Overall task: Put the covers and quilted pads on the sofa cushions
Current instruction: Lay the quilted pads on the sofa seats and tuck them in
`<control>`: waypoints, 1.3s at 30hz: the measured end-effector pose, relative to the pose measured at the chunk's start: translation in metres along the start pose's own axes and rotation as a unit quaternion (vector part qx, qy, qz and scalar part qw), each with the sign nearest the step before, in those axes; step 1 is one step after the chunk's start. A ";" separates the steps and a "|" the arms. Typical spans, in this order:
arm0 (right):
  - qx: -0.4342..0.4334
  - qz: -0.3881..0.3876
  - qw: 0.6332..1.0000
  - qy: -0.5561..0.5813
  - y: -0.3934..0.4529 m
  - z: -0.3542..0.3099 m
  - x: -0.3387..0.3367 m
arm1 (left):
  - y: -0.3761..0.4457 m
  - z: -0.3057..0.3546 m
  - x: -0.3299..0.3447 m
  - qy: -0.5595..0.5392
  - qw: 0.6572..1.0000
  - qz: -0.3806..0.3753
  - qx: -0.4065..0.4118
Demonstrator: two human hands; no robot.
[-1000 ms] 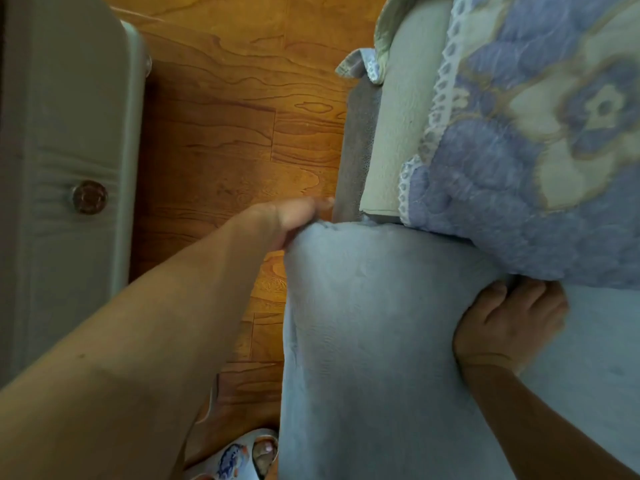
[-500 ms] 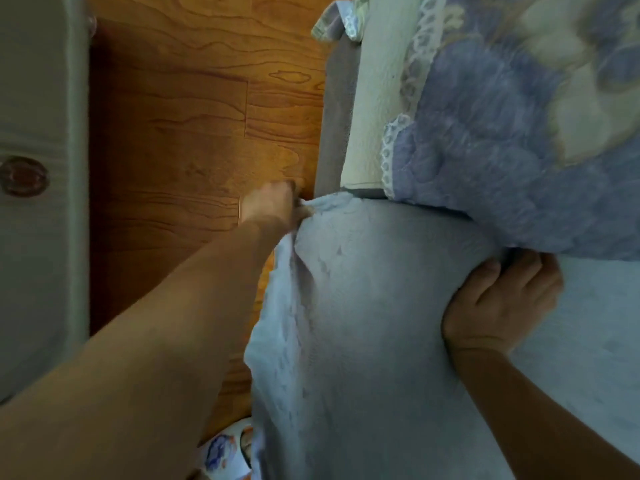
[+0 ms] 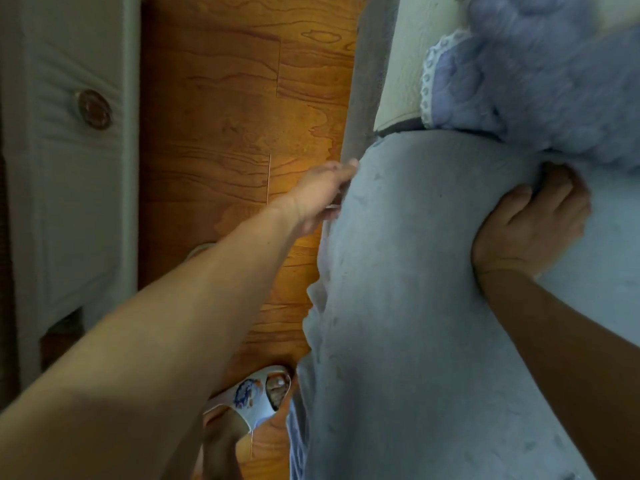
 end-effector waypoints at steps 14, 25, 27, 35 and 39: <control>0.025 -0.026 0.999 -0.007 0.001 0.001 -0.005 | 0.032 0.065 0.030 0.158 0.947 0.263 0.099; 0.137 -0.216 0.934 0.249 -0.007 0.017 -0.083 | -0.110 0.063 0.080 0.617 0.707 0.116 0.327; 0.156 -0.192 0.931 0.267 -0.053 0.026 -0.116 | -0.111 0.077 0.077 0.657 0.663 0.155 0.324; 0.352 -0.196 0.898 0.177 -0.284 0.098 -0.247 | -0.151 0.051 0.140 0.704 0.601 0.260 0.275; 0.435 -0.181 0.868 0.158 -0.347 0.114 -0.286 | -0.212 -0.031 0.186 0.813 0.452 -0.053 0.364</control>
Point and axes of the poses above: each hand's wrist, its own y-axis towards the middle knuckle, its own x-axis out of the palm, z = x × y, the point moved 1 cm from there along y, towards the middle knuckle, and after that the axes turned 4 degrees about y, right-handed, at the moved point
